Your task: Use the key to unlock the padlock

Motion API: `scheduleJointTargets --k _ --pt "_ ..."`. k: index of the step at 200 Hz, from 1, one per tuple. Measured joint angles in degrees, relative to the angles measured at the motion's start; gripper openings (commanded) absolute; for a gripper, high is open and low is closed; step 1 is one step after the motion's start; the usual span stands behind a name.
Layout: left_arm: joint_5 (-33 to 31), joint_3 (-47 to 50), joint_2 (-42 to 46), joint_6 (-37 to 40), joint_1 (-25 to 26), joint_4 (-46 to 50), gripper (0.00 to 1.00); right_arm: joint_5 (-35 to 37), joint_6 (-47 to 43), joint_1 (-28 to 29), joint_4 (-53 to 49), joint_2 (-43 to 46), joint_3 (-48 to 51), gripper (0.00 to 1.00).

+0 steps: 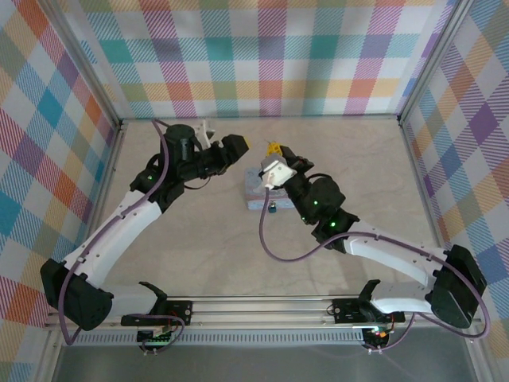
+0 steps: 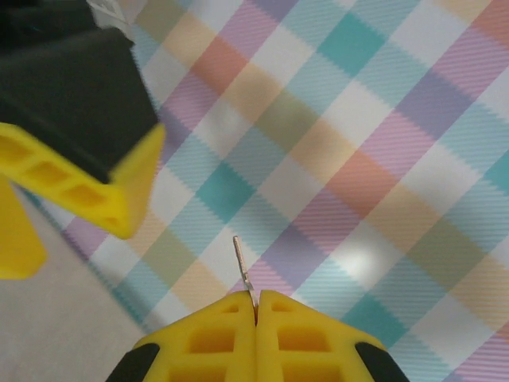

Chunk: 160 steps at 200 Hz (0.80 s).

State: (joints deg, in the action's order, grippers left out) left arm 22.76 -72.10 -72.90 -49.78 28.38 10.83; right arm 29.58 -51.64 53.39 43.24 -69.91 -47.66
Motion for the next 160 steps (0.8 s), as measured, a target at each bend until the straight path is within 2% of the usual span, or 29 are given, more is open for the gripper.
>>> scheduleJointTargets --k 29,81,160 --pt "3.2 -1.8 -0.5 -1.8 -0.1 -4.7 0.69 1.3 -7.3 2.1 8.0 -2.6 0.0 0.0" --pt "5.8 -2.0 -0.3 -3.8 -0.1 -8.2 0.72 1.9 -10.4 2.3 10.8 -3.5 0.0 0.0" --pt "4.1 -2.0 0.6 -6.6 -0.1 -4.5 0.7 0.9 -4.5 2.3 3.8 -1.6 -0.3 0.0"
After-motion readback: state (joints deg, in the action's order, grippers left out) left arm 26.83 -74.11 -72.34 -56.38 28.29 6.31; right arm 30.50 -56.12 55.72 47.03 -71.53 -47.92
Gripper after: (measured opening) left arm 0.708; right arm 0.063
